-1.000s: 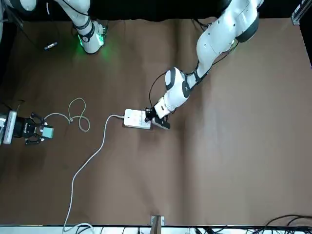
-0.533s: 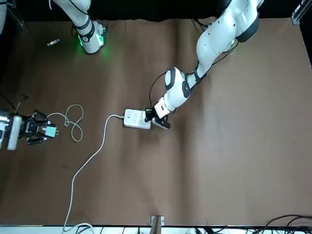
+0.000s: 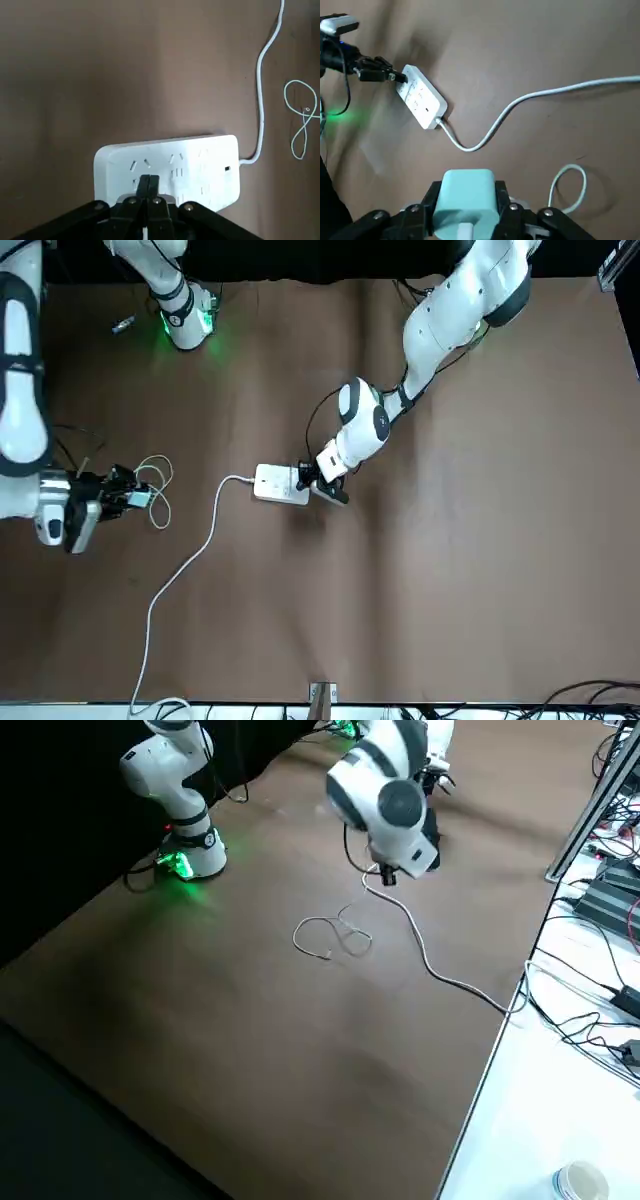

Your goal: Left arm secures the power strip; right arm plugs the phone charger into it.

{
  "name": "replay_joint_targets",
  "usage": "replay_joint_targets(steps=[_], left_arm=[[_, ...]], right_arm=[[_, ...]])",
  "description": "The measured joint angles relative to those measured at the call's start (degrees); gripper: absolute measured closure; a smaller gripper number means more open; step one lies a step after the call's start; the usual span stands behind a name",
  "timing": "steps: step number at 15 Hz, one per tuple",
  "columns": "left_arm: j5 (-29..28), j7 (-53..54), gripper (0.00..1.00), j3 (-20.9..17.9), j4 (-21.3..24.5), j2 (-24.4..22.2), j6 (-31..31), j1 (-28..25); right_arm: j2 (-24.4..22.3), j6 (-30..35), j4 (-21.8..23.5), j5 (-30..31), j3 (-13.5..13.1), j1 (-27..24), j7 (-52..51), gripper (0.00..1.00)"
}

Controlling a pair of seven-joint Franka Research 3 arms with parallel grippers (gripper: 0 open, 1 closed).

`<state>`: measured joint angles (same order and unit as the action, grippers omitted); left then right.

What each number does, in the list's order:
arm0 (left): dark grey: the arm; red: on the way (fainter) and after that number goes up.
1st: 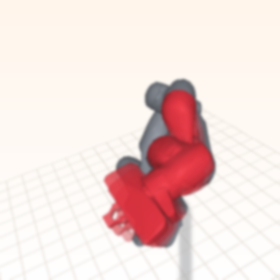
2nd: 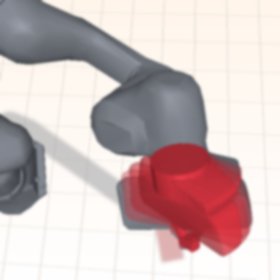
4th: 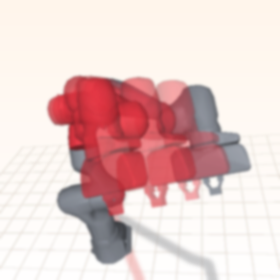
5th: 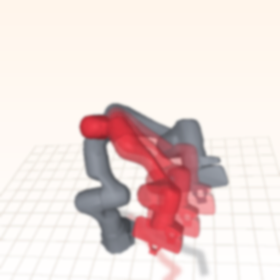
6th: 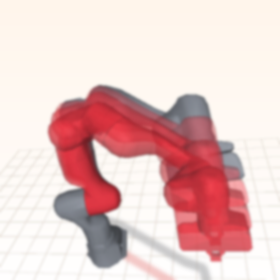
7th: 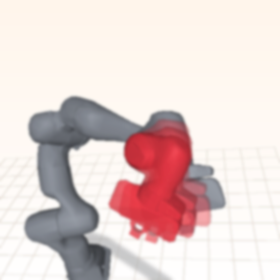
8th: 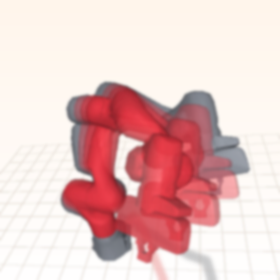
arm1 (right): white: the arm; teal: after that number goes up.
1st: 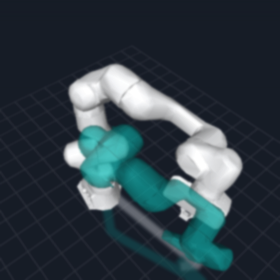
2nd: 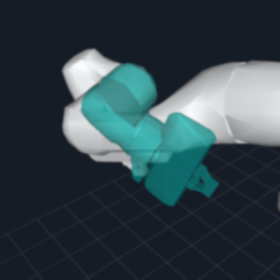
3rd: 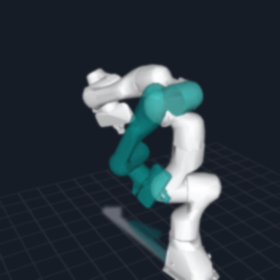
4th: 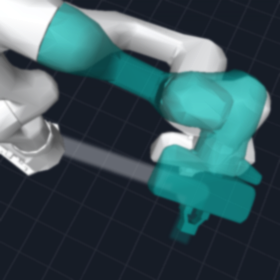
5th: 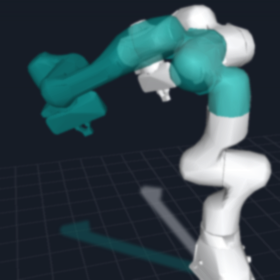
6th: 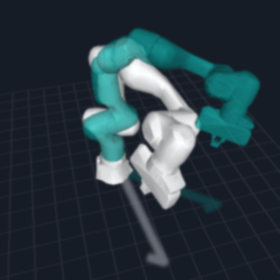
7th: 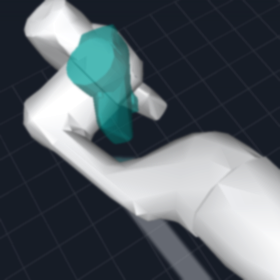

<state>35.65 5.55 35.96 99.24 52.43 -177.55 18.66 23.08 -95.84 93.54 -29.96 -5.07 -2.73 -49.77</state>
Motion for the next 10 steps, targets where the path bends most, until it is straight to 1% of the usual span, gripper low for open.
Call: replay_joint_targets(steps=[3,4,6,8,10], left_arm=[[0.00,0.04,0.99,0.00,0.00,0.00,0.00,0.00],[0.00,0.04,0.99,0.00,0.00,0.00,0.00,0.00],[0.00,0.04,0.99,0.00,0.00,0.00,0.00,0.00],[0.00,0.04,0.99,0.00,0.00,0.00,0.00,0.01],[0.00,0.04,0.99,0.00,0.00,0.00,-0.01,0.01]], right_arm=[[-1.24,-0.11,0.19,1.98,-0.01,4.03,11.20,0.52],[-1.95,-0.57,0.33,3.78,0.00,6.62,18.87,0.52],[-2.64,-1.85,0.93,4.97,0.01,9.53,25.77,0.52],[-3.50,-4.00,2.44,5.90,0.02,12.65,31.99,0.52],[-4.16,-6.98,4.86,6.69,0.04,15.94,37.30,0.52]])
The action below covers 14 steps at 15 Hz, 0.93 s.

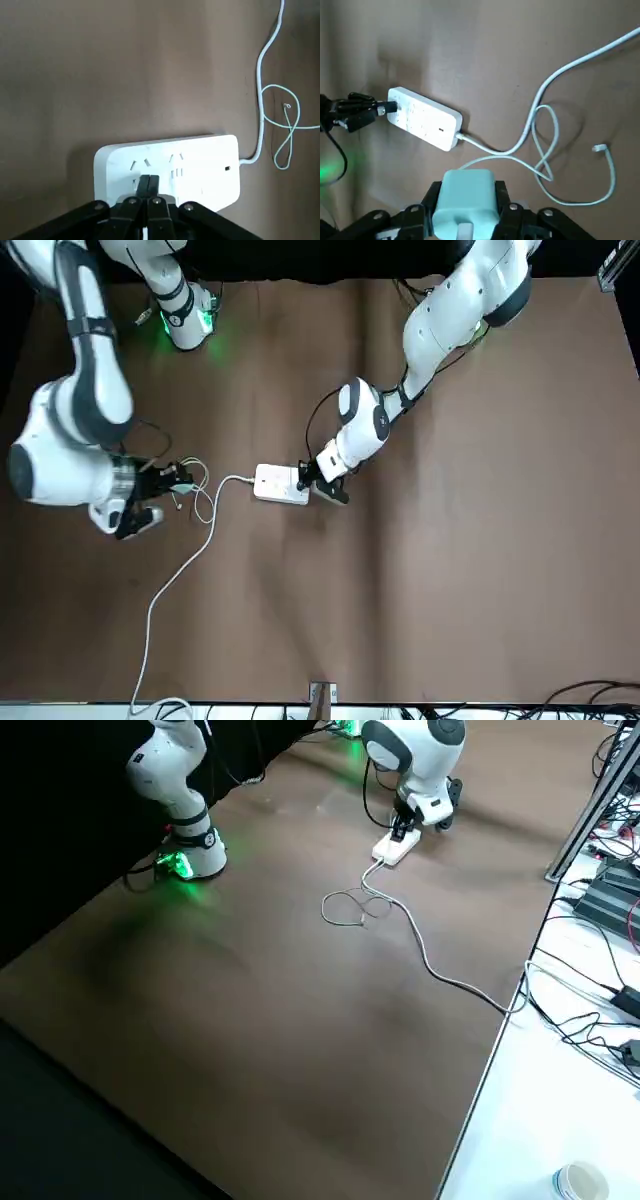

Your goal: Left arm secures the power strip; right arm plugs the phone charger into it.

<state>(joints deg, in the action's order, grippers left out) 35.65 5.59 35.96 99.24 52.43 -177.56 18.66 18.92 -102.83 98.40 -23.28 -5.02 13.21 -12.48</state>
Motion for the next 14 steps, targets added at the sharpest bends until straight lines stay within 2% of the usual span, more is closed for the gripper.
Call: replay_joint_targets(steps=[4,7,14], left_arm=[[0.00,0.00,0.99,0.00,0.00,0.00,0.00,0.00],[0.00,0.00,0.99,0.00,0.00,0.00,-0.01,0.00],[0.00,0.00,0.99,0.00,0.01,0.00,-0.01,0.00]], right_arm=[[-1.56,-5.00,6.04,0.28,0.09,6.35,7.61,0.52],[-3.53,-5.47,8.41,0.32,0.18,9.97,13.06,0.52],[-4.29,-14.54,15.47,0.49,0.23,17.32,23.44,0.52]])
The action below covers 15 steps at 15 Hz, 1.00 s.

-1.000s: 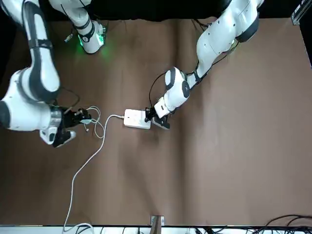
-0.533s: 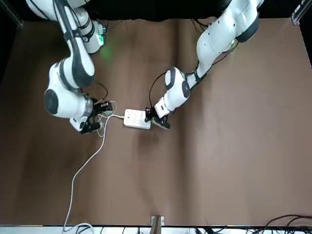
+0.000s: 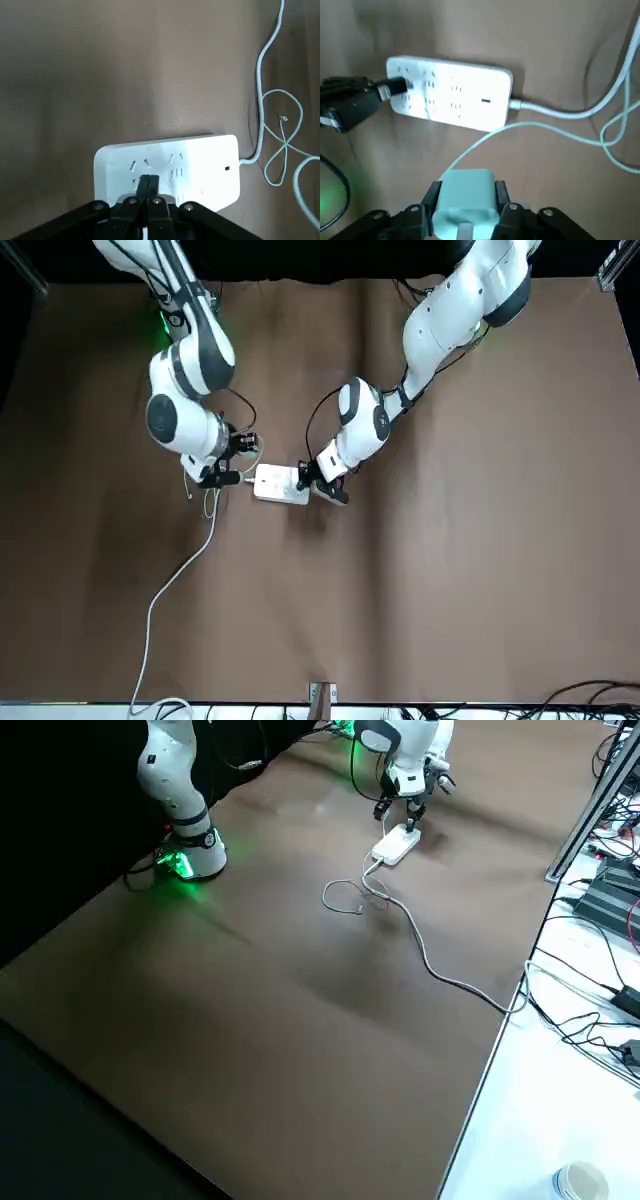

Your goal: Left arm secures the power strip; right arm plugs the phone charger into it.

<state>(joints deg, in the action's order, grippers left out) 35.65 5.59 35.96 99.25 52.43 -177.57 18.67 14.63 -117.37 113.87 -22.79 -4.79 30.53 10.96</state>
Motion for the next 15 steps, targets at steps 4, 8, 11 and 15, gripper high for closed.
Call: replay_joint_targets(steps=[4,8,11,15], left_arm=[[0.00,0.04,0.99,0.00,0.00,0.00,0.00,0.00],[0.00,0.06,0.99,0.00,0.00,0.00,0.00,0.00],[0.00,0.06,0.99,0.00,0.00,0.00,0.00,0.00],[0.00,0.06,0.99,0.00,0.00,0.00,0.00,0.00]], right_arm=[[0.00,-3.11,3.48,0.01,0.04,4.39,5.31,0.52],[0.05,-9.78,6.56,0.01,0.12,9.54,11.03,0.52],[0.79,-12.30,7.34,0.01,0.11,10.61,12.35,0.52],[3.14,-15.26,7.43,0.00,0.04,10.68,12.57,0.52]])
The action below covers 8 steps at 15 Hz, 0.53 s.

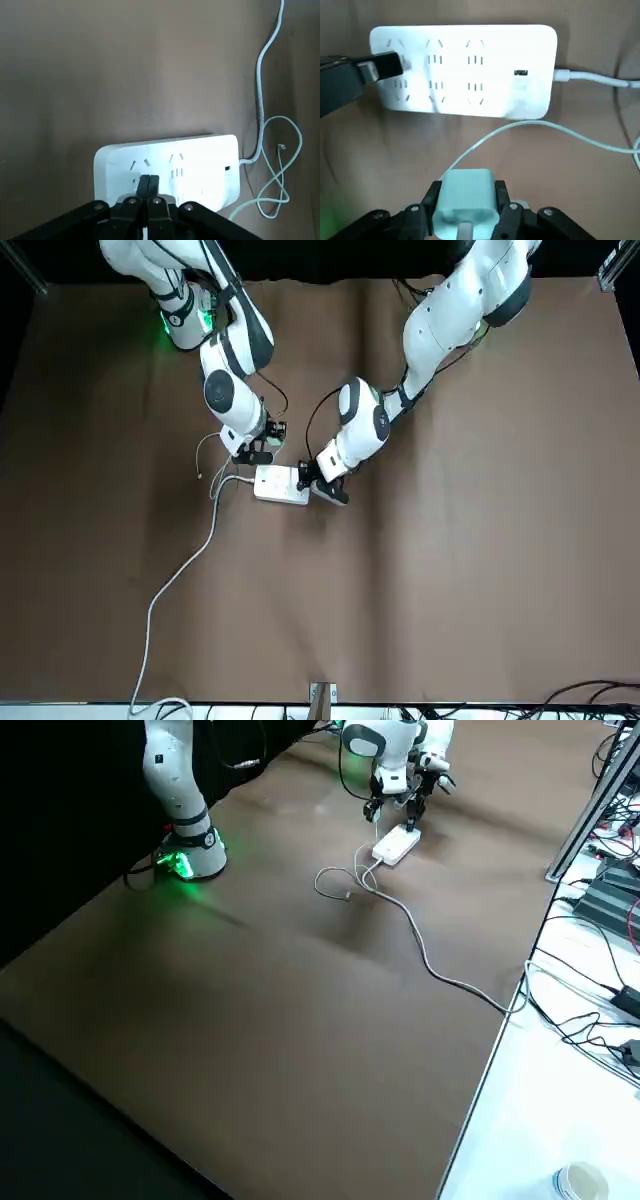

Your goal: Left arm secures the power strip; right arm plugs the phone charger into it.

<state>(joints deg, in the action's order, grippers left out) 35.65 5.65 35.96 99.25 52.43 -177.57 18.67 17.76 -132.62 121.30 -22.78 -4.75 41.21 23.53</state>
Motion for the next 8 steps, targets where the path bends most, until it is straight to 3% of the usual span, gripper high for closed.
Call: replay_joint_targets(steps=[8], left_arm=[[0.00,0.00,0.99,0.00,0.00,0.00,0.00,0.00]], right_arm=[[2.88,-2.04,-3.20,0.00,-1.05,-0.41,0.01,0.52]])
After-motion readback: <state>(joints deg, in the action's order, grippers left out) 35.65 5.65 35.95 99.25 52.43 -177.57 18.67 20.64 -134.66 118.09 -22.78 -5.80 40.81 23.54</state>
